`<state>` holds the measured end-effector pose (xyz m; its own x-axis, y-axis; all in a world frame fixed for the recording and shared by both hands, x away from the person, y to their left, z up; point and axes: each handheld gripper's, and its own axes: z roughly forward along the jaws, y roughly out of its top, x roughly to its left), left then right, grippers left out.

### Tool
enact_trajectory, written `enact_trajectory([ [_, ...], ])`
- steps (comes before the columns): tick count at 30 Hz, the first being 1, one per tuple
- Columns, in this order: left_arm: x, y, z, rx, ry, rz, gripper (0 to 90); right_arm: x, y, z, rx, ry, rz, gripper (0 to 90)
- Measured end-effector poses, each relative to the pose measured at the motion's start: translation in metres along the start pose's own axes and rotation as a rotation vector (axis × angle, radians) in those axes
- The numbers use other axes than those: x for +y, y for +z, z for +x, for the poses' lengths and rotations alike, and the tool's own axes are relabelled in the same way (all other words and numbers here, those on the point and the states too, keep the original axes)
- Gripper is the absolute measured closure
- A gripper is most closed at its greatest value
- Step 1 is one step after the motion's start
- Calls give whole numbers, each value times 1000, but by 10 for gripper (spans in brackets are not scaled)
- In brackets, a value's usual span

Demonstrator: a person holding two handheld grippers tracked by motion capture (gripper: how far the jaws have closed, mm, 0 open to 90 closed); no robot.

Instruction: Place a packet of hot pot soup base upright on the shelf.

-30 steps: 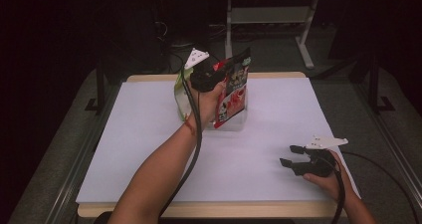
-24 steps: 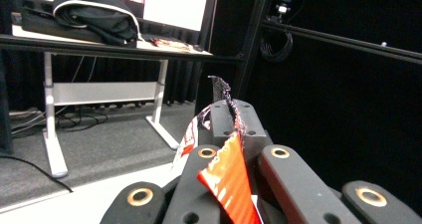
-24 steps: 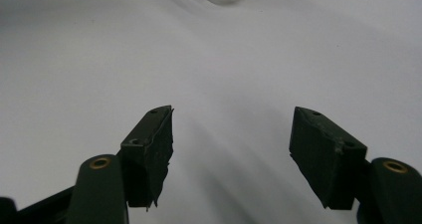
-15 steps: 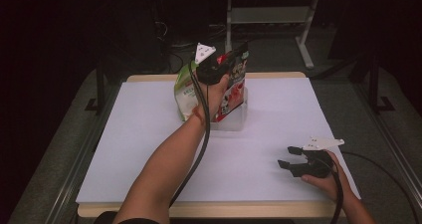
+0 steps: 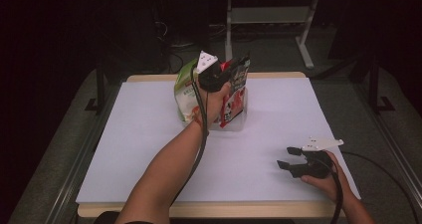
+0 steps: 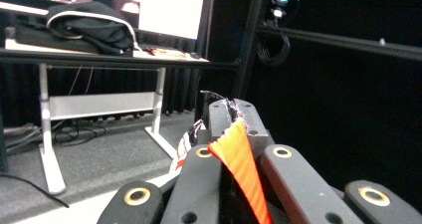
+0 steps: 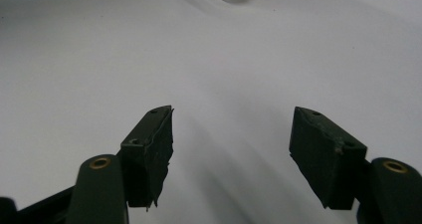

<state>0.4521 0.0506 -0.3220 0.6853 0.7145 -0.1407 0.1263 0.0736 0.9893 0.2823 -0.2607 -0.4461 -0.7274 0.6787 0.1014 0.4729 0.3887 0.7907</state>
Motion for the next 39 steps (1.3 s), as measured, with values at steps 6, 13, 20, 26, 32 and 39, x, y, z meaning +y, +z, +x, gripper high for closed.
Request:
enact_trajectory([
  [6, -1, -3, 0, -71, 34, 37, 861, 0, 1, 0, 0, 1, 5, 329],
  [13, 4, -5, 5, -69, 69, 105, 753, 0, 3, 2, 4, -7, 18, 329],
  [20, 9, -6, 9, -39, 86, 141, 739, 0, 3, 1, 4, -3, 20, 328],
  [26, 16, -2, 12, 13, 86, 171, 879, 0, 3, 2, 4, -3, 20, 330],
  [32, 16, 11, 7, 39, 56, 110, 883, 1, 3, 2, 10, -3, 13, 330],
  [39, 8, 17, 2, -51, 68, -1, 883, 1, 1, 2, 18, -10, 7, 330],
])
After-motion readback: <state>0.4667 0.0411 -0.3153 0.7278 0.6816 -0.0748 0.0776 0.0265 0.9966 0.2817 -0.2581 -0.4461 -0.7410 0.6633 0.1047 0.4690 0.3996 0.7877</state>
